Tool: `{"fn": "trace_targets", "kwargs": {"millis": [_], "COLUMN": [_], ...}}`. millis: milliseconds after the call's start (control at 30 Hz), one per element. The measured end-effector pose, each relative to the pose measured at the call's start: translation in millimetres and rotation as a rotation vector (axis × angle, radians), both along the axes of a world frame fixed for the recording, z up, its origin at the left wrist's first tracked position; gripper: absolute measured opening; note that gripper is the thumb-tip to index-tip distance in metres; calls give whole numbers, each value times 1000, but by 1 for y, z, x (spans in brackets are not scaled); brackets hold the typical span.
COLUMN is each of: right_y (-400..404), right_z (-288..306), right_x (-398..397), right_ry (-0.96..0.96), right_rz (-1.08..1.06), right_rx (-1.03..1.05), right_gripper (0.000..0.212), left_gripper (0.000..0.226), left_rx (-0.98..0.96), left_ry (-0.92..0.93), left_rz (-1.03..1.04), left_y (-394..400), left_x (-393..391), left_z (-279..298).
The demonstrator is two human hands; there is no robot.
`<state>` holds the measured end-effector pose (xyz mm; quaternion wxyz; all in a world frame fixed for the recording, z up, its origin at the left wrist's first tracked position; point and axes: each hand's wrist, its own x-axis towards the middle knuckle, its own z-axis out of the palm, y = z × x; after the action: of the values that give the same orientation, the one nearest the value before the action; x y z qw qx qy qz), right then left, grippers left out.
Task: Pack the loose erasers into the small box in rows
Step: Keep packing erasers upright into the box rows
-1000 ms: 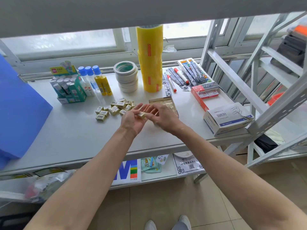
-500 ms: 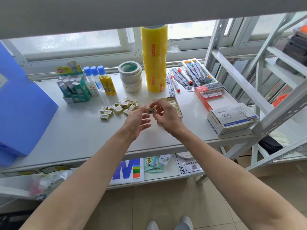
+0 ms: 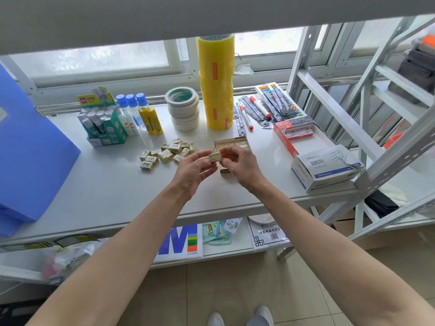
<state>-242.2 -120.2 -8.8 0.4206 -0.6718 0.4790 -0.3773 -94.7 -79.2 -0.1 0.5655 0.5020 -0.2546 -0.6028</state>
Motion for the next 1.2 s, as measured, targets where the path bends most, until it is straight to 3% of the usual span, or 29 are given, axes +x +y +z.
{"fn": "trace_targets", "kwargs": {"millis": [400,733,900,1000,1200], "right_y": [-5,-8,-8,-16,-57], "right_z": [-4,-4,-7,-8,-9], "right_x": [-3,-4,3,3,-9], "right_ry": [-4,-63,240,297,439], "right_rz": [18,42,15,26,-49], "right_rx": [63,71,-154,-224,-205], "right_gripper": [30,40,30,22,21], "left_gripper": [13,26,14,8,31], "left_rx": [27,71,81,69,114], "left_ry": [-65,-351,-382,-417,-562], "left_rz": [5,-76,45,47,63], "left_y": [-5,-15,-23,-25,-40], "left_x": [-3,-9,-11,-13,-12], "left_z": [1,6,-1,-4,-16]}}
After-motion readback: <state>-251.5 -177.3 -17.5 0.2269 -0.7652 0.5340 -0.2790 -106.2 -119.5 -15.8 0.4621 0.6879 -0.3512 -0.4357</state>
